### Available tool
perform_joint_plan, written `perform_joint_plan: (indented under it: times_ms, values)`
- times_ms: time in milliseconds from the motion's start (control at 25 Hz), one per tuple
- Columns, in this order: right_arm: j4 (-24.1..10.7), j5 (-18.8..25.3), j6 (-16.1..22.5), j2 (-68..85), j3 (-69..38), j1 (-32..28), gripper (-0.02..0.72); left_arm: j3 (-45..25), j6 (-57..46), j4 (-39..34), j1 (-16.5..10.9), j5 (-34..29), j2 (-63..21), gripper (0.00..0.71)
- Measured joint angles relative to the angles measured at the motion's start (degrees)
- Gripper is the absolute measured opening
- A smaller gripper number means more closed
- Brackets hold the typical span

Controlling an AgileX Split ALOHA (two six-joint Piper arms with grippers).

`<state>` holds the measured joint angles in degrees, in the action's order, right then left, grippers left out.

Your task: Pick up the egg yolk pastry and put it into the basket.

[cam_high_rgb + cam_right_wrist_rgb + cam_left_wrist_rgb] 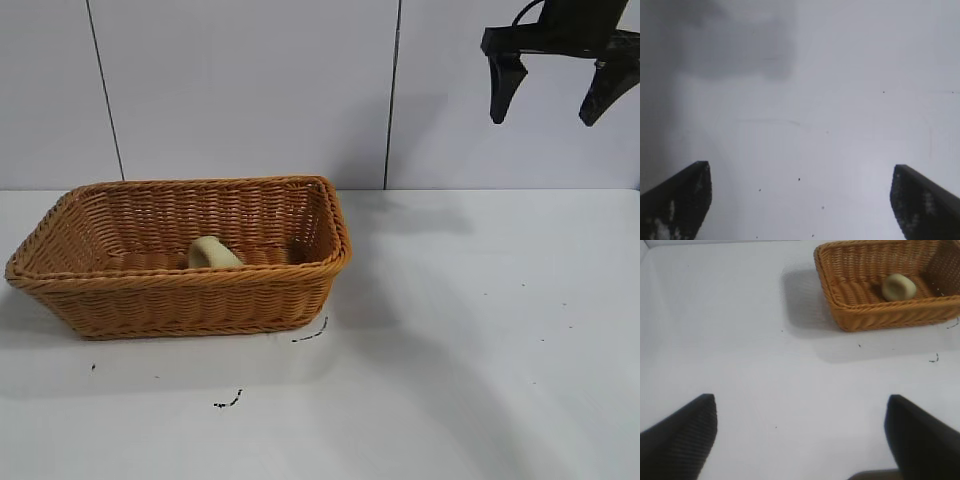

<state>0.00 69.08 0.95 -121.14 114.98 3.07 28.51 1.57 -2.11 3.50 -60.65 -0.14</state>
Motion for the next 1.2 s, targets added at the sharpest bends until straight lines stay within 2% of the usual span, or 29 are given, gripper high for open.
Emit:
perform_joint_plan:
  times_ms: [560, 720, 1000, 1200]
  values:
    - [0.0, 0.2, 0.2, 44.8, -53.6, 0.0, 0.695, 0.0, 0.0, 0.0, 0.0, 0.0, 0.0, 0.693]
    - [0.0, -2.1, 0.2, 58.8, -66.9, 0.0, 0.696, 0.0, 0.0, 0.0, 0.0, 0.0, 0.0, 0.693]
    - [0.8, -9.0, 0.2, 82.8, -83.6, 0.0, 0.696, 0.0, 0.0, 0.0, 0.0, 0.0, 0.0, 0.693]
    - [1.0, -10.2, 0.2, 98.6, -86.6, 0.0, 0.696, 0.0, 0.0, 0.0, 0.0, 0.0, 0.0, 0.693]
